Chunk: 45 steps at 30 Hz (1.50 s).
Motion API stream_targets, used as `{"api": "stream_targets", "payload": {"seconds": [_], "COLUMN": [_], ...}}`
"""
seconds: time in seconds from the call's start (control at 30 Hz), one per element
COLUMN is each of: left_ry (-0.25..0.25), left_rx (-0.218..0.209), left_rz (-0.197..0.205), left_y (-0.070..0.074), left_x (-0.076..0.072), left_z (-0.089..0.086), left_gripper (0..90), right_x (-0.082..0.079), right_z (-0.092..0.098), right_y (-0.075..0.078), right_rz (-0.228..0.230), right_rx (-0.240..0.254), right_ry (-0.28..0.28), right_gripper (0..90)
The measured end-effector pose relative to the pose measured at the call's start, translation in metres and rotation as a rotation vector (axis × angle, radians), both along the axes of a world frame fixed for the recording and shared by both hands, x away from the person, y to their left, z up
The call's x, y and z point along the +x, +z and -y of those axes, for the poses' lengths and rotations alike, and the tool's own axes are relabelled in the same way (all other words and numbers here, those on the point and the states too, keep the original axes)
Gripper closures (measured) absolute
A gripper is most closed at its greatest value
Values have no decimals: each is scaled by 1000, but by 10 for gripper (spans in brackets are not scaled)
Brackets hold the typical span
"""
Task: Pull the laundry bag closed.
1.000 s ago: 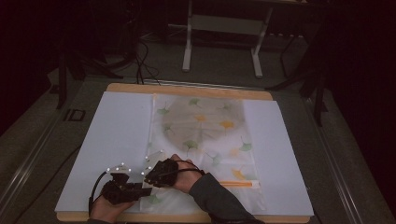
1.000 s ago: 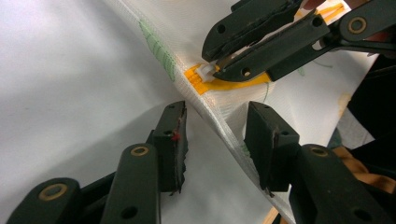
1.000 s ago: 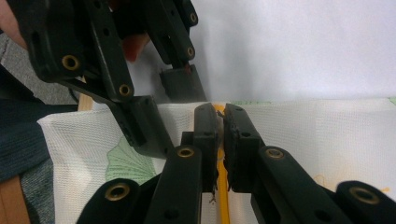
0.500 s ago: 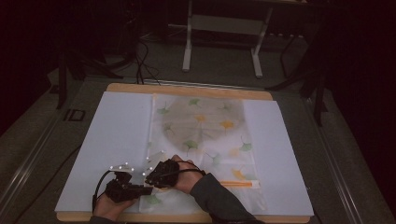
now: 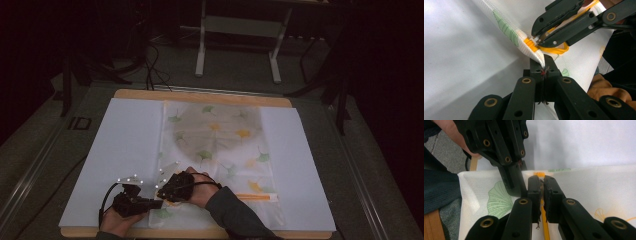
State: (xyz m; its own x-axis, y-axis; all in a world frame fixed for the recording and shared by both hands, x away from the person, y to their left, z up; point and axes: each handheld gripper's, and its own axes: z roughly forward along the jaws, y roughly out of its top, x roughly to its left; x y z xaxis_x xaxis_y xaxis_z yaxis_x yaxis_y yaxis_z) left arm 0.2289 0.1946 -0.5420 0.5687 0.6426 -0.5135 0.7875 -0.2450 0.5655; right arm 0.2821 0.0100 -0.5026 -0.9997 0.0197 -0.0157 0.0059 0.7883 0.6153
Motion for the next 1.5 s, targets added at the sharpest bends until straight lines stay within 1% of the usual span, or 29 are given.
{"api": "stream_targets", "payload": {"seconds": [0.23,0.4,0.87,1.0,1.07,1.4,1.5], "left_ry": [-2,2,9,13,12,21,31], "left_rx": [-2,-9,-12,-13,-13,-18,-32], "left_rz": [3,5,8,6,8,9,8], "left_y": [0,0,0,0,0,0,1], "left_x": [0,0,0,0,0,0,0], "left_z": [-1,-3,-5,-6,-7,-9,-12], "left_gripper": [886,886,886,886,886,886,886], "right_x": [1,2,3,3,2,2,2], "right_z": [3,5,10,10,9,9,10], "right_y": [-4,-5,-9,-9,-9,-9,-11], "right_rz": [-10,-12,-23,-19,-6,-8,-6], "right_rx": [0,-9,-27,-32,-42,-50,-61], "right_ry": [1,2,2,3,5,5,5], "right_gripper": [847,848,847,848,848,848,848]}}
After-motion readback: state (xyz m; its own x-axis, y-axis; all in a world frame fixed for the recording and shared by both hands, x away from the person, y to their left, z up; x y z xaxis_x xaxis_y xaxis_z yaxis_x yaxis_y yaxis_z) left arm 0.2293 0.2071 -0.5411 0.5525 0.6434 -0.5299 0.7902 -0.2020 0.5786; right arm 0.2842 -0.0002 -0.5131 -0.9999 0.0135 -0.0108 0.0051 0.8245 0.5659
